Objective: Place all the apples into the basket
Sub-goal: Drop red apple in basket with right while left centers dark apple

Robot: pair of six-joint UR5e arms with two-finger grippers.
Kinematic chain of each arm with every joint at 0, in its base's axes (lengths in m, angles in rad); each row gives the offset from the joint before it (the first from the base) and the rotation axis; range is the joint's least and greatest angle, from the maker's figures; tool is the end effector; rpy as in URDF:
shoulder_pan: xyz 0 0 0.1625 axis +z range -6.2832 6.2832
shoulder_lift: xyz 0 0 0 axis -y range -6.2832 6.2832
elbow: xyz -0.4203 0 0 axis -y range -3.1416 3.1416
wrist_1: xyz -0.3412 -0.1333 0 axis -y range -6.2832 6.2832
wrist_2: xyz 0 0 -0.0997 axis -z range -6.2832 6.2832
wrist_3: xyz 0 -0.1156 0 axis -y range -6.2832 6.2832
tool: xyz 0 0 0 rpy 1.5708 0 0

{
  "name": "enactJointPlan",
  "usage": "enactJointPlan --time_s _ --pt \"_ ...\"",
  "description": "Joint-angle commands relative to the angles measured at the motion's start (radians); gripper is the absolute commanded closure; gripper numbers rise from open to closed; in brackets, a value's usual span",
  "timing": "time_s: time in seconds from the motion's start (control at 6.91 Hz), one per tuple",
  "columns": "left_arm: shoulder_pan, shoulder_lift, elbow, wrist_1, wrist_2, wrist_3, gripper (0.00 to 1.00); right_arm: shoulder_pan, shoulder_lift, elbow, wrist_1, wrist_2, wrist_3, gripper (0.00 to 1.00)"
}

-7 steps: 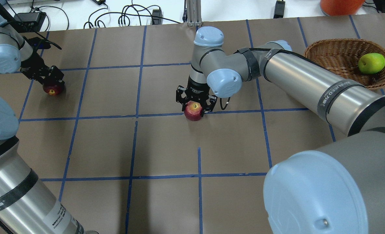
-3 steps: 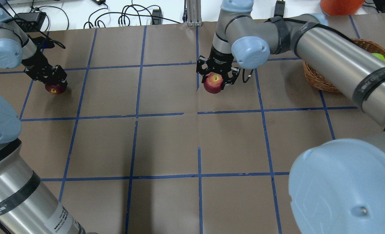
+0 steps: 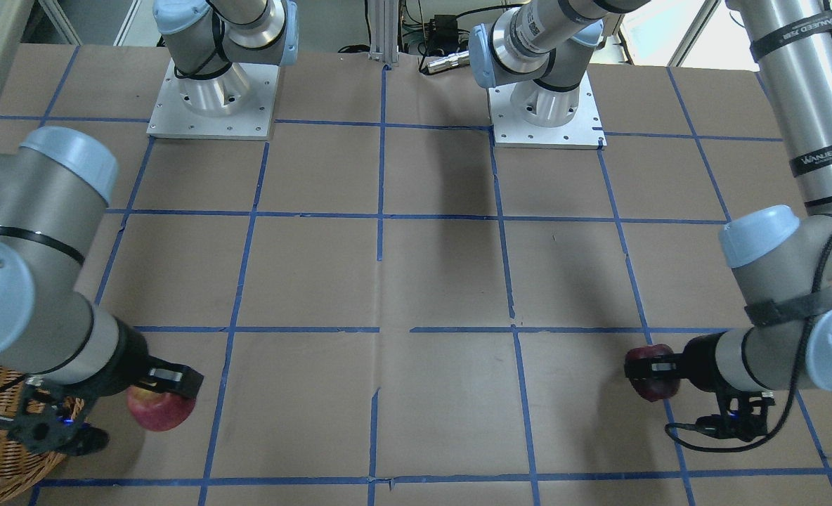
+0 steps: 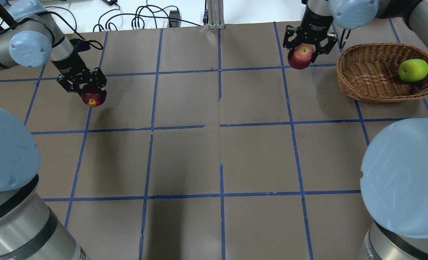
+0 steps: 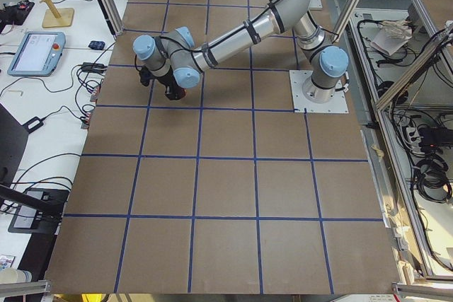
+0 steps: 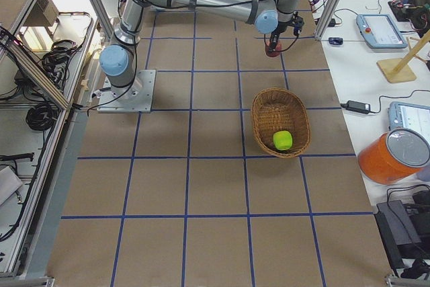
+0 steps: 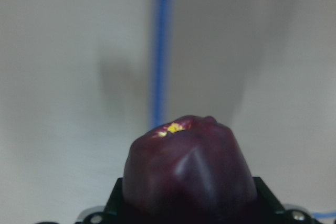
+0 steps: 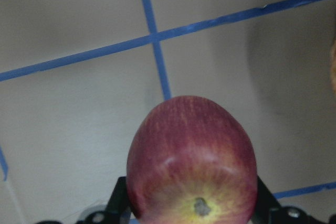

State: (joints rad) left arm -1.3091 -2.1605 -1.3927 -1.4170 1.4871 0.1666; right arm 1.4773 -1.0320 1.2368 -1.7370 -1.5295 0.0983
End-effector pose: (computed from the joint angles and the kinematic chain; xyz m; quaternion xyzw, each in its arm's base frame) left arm 0.0206 -0.6296 0.2385 0.0525 -0.9895 -0.1167 0.0678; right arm 0.0773 -0.6550 0.3346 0.0961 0.9950 0.0193 0.0206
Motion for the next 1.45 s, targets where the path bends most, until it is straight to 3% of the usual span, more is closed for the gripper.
enactJointPlan --time_s 0.0,0.43,0.72,0.87,1.01,1.16,1.3 --pt "-0.189 0.073 -0.06 0.004 -0.108 -0.344 0.49 -0.109 0.03 -0.025 -0.012 -0.092 -0.229 1.0" --pt "-0.505 0.035 -0.087 0.195 -0.107 -0.826 0.49 -0.247 0.09 -0.026 -0.154 -0.135 -0.487 1.0" --pt "-0.574 0.008 -0.182 0.335 -0.104 -0.938 0.44 -0.314 0.134 -0.025 -0.212 -0.133 -0.567 1.0" --pt "-0.573 0.008 -0.196 0.345 -0.1 -0.937 0.0 -0.333 0.16 -0.022 -0.232 -0.133 -0.571 1.0" --pt "-0.573 0.031 -0.195 0.333 -0.096 -0.934 0.0 -0.347 0.167 -0.014 -0.231 -0.133 -0.572 0.7" --pt "-0.568 0.08 -0.174 0.241 -0.096 -0.932 0.0 -0.35 0.167 -0.001 -0.21 -0.139 -0.572 0.5" --pt "-0.564 0.15 -0.148 0.128 -0.064 -0.914 0.0 -0.38 0.165 0.012 -0.182 -0.135 -0.574 0.09"
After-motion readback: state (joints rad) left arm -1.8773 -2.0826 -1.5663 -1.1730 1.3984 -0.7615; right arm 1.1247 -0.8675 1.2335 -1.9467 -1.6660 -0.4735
